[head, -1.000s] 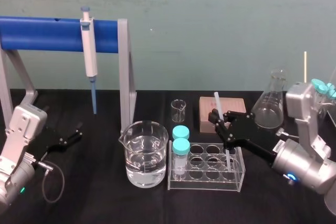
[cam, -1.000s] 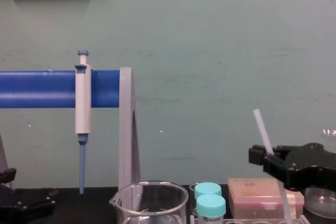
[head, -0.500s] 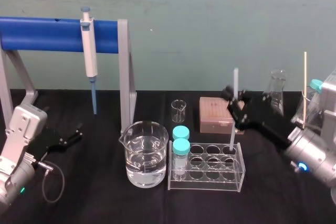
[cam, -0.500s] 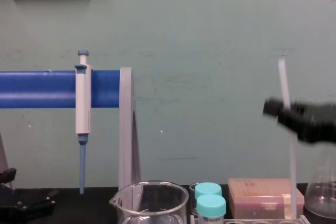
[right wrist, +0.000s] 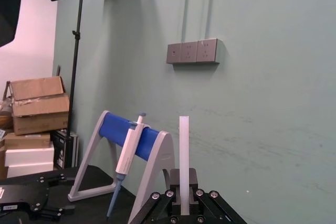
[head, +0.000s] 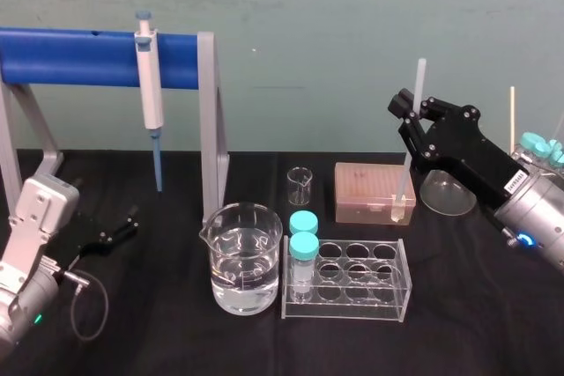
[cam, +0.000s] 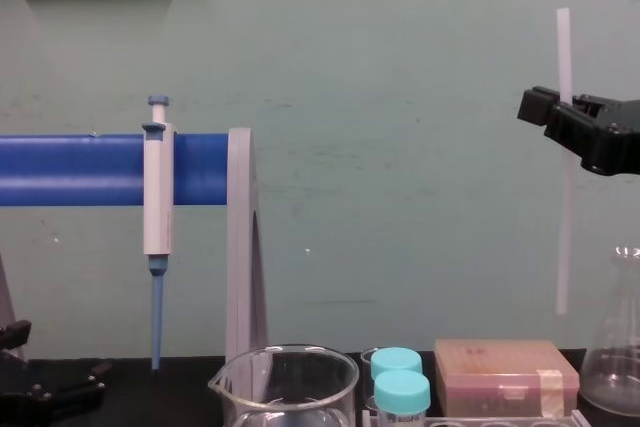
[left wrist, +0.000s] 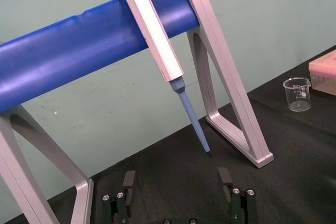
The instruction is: Pick up the stirring rod with one hand, then place it down.
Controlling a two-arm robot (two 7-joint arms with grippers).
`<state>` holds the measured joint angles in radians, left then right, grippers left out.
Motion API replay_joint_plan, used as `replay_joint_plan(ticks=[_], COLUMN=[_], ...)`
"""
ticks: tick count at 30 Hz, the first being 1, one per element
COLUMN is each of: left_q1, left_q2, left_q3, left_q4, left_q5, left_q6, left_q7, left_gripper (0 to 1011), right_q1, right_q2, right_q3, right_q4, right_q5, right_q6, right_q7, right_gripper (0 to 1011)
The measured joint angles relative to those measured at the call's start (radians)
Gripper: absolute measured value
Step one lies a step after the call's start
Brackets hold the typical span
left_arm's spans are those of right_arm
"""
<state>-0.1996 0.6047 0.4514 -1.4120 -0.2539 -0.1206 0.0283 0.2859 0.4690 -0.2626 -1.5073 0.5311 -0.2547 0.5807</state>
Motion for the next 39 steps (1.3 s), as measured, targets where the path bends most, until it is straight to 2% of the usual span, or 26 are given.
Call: replay_joint_plan(ticks=[39], left_q1=[0.0], left_q2=[0.0], left_q3=[0.0], left_q4=[0.0], left_q5=[0.0], left_q6=[0.0], left_q7=[0.0], left_gripper=[1000], right_q1=[-0.017], right_q2=[-0.002], right_q3=[0.005], right_q4=[0.001], right_q5=[-0.004], right_q6=[0.013], right_q7=[-0.003], right_gripper=[69])
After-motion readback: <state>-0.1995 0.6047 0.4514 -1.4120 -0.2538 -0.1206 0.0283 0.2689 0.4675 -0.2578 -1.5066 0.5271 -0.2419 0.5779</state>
